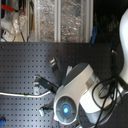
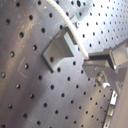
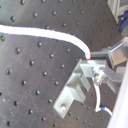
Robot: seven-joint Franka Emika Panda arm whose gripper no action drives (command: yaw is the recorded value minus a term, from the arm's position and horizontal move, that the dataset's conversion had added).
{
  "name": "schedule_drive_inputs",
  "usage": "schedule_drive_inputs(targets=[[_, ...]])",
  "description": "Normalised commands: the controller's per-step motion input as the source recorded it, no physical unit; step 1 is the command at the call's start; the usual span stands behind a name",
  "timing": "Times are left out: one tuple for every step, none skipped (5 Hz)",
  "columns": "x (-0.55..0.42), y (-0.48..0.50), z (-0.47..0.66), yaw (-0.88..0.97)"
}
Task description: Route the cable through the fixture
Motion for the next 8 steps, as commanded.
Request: schedule_drive_inputs(targets=[[-0.141, -0.058, 0.56, 0.00], [0.000, 0.000, 0.01, 0.00], [0.036, 0.129, -0.32, 0.09], [-0.043, 0.128, 0.00, 0.23], [-0.198, 0.044, 0.75, 0.09], [0.000, 0.000, 0.01, 0.00], [-0.086, -0.219, 0.49, -0.07], [0.000, 0.000, 0.02, 0.00]])
